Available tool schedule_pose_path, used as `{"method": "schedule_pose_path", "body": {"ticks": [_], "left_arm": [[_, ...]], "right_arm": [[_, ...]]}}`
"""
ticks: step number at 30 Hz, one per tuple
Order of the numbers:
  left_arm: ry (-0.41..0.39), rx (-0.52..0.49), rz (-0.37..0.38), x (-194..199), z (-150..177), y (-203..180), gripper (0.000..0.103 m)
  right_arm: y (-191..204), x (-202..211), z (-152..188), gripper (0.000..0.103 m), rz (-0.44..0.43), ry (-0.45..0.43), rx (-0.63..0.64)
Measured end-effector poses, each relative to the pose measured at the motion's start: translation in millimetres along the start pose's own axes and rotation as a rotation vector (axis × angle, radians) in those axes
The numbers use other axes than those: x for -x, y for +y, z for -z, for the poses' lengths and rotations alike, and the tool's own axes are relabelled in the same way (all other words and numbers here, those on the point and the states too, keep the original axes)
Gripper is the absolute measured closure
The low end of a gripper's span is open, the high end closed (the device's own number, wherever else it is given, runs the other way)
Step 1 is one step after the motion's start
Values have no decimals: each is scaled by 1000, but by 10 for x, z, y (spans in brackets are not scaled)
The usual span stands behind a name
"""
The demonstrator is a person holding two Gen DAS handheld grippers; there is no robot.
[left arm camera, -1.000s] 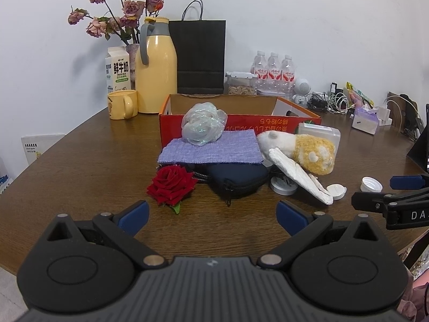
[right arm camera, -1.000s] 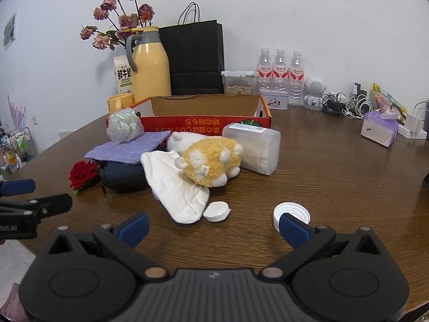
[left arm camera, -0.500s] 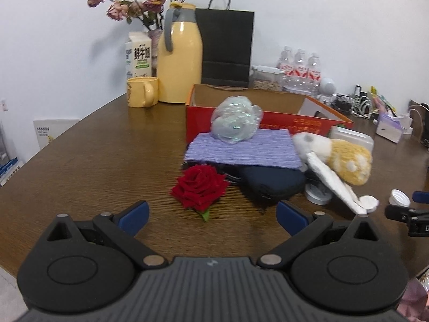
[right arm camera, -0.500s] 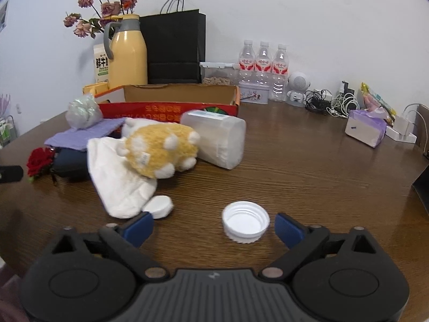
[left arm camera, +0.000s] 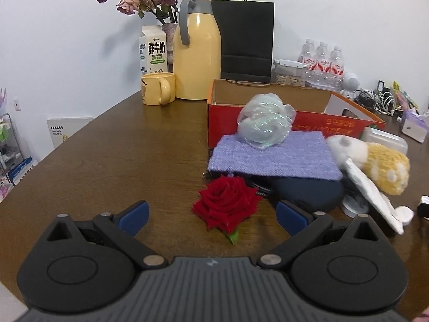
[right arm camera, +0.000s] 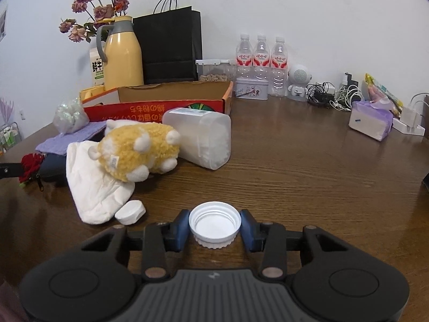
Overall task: Organize objects
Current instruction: 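Grasp the white bottle cap with the right tool while the left tool grasps the red rose, then carry the cap and rose into the cardboard box and open both tools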
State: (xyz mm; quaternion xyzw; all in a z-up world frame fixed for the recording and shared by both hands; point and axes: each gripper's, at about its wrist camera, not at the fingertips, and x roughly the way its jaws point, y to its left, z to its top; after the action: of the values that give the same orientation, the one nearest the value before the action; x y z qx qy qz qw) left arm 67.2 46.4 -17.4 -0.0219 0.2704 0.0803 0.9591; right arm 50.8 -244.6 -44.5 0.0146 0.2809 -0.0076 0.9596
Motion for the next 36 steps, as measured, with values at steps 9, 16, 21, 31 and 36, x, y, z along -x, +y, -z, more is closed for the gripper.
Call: {"method": "schedule_pose_path", "body": {"ticks": [9,16,21,31,36], "left_arm": [[26,-14,50,-197,-72,-36,39],[18,30,74,-167,-42,31,68],[-15,46,68,-54,-97,114,68],[-163,42,60,157,-485,159,68],[-250,22,90,141,-839,8,68]], "right_arm": [[38,-43,-34,64,-19,-4,-9],[85,-10,-67,64,-29,-21,-1],[119,38,-136,64,-35,-48,8],[255,50,-582,64,-60,-160,42],[385,-90,-978,64,-77,-225,66]]}}
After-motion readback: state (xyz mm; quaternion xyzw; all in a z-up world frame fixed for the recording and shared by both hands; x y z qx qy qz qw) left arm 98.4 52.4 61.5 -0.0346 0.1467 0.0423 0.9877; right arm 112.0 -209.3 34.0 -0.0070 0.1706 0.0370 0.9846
